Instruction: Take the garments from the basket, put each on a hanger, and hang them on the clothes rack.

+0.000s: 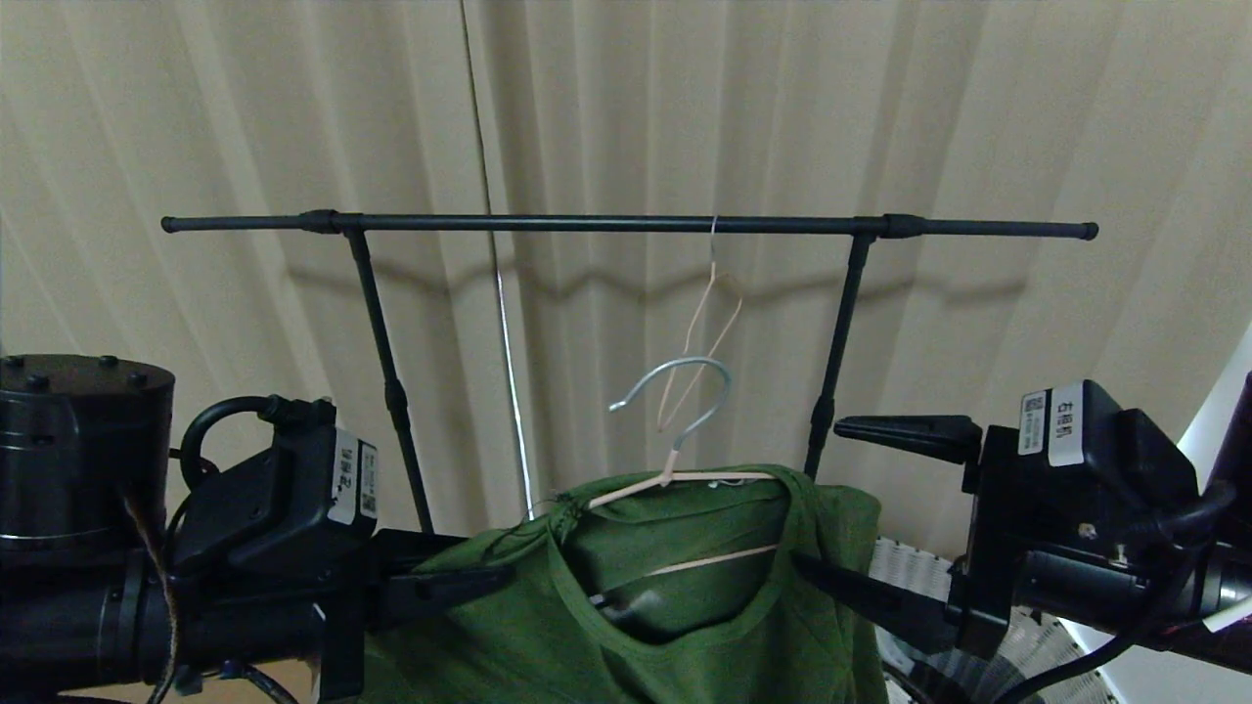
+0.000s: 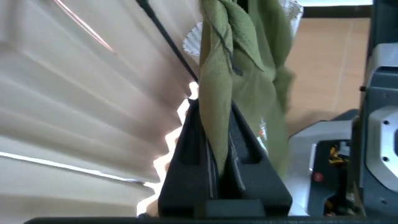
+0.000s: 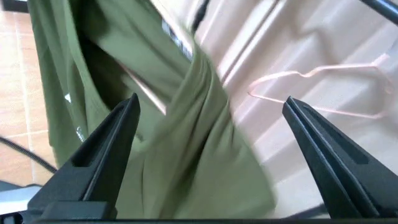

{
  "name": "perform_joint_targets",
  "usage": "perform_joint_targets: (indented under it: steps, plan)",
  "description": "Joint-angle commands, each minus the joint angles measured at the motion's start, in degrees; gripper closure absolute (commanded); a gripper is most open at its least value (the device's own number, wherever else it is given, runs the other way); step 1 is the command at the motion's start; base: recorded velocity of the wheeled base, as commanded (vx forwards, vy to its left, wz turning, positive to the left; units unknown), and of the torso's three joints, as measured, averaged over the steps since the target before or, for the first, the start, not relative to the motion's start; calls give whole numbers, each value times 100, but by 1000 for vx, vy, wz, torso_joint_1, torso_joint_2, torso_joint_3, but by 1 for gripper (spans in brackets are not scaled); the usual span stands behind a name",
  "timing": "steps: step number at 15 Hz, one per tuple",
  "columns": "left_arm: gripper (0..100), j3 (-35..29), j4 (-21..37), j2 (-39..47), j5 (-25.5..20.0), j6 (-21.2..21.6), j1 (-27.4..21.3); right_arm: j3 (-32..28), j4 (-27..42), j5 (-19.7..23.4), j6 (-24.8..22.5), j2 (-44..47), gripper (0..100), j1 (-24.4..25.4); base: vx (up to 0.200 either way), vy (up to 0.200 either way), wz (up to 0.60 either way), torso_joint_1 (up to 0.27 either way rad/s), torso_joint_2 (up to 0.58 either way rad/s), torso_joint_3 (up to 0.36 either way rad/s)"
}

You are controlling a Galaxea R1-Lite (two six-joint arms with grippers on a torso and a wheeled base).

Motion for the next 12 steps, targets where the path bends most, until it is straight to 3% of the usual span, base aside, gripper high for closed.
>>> perform_joint_targets:
  steps: [1,5,12]
  plan:
    - [100,9,-1,40,-5,3,-175,-245,202,30,-3,145,0,250,0,0,0,0,0,0]
    - [100,9,-10,66,-5,3,-368,-685,703,188,-12,426,0,514,0,0,0,0,0,0]
    - [100,36,-10,-48,-14,3,-518,-729,703,214,-3,708,0,488,0,0,0,0,0,0]
